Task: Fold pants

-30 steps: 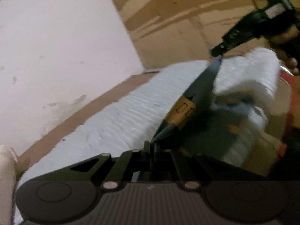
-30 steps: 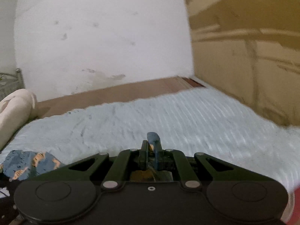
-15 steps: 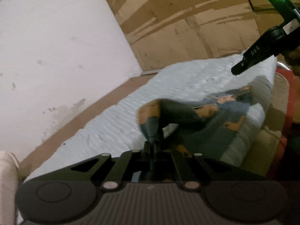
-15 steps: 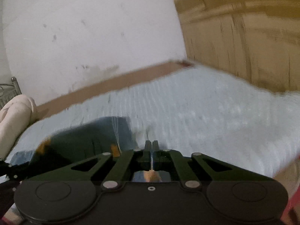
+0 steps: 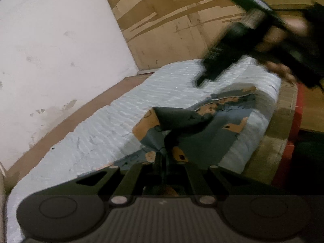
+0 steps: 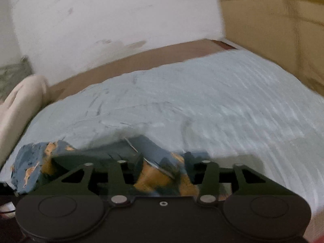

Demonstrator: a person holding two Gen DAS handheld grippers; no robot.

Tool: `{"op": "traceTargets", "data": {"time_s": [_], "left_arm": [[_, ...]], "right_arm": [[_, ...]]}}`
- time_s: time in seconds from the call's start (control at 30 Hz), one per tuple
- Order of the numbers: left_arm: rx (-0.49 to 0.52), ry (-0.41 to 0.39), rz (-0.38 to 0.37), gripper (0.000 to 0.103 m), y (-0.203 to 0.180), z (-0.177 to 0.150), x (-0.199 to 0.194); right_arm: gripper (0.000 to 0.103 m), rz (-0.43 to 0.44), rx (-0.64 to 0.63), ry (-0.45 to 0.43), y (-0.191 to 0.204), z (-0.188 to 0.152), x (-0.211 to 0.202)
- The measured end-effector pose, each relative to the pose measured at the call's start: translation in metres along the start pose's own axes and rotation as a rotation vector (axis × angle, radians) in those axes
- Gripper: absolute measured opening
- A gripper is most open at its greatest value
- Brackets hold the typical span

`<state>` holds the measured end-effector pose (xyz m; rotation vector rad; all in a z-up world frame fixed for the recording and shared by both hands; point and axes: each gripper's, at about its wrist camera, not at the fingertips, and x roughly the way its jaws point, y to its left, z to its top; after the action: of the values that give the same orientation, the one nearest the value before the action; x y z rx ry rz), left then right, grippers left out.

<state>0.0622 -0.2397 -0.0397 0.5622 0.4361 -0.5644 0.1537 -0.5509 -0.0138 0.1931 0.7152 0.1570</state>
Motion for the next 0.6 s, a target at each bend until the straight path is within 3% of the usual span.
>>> {"op": "traceTargets", "data": {"time_s": [0.13, 0.27, 0.33, 0.47, 0.5, 0.57, 0.6], "left_arm": [[-0.017, 0.008, -0.022, 0.003, 0.001, -0.003, -0.001], [-0.045, 0.008, -0.027, 0.003, 0.006, -0.005, -0.003], [-0.052, 0.006, -0.032, 0.003, 0.008, -0.006, -0.005], [-0.06, -0.001, -0.038, 0.003, 0.01, -0.006, -0.007], [-0.064, -0.002, -0.04, 0.003, 0.011, -0.005, -0.008], [-0.071, -0.007, -0.044, 0.003, 0.012, -0.005, -0.01], [-0.072, -0.01, -0.045, 0.003, 0.013, -0.004, -0.011]], "right_arm": [[0.059, 0.064, -0.055, 0.086, 0.028, 0.039, 0.04], [0.06, 0.068, -0.033, 0.224, 0.053, 0.061, 0.094], [0.06, 0.032, -0.033, 0.313, 0.066, 0.063, 0.115], [0.06, -0.068, -0.151, 0.448, 0.093, 0.059, 0.142], [0.057, -0.078, -0.165, 0.471, 0.095, 0.058, 0.145], [0.038, -0.107, -0.198, 0.497, 0.099, 0.054, 0.148], [0.018, -0.115, -0.204, 0.494, 0.099, 0.054, 0.147]]}}
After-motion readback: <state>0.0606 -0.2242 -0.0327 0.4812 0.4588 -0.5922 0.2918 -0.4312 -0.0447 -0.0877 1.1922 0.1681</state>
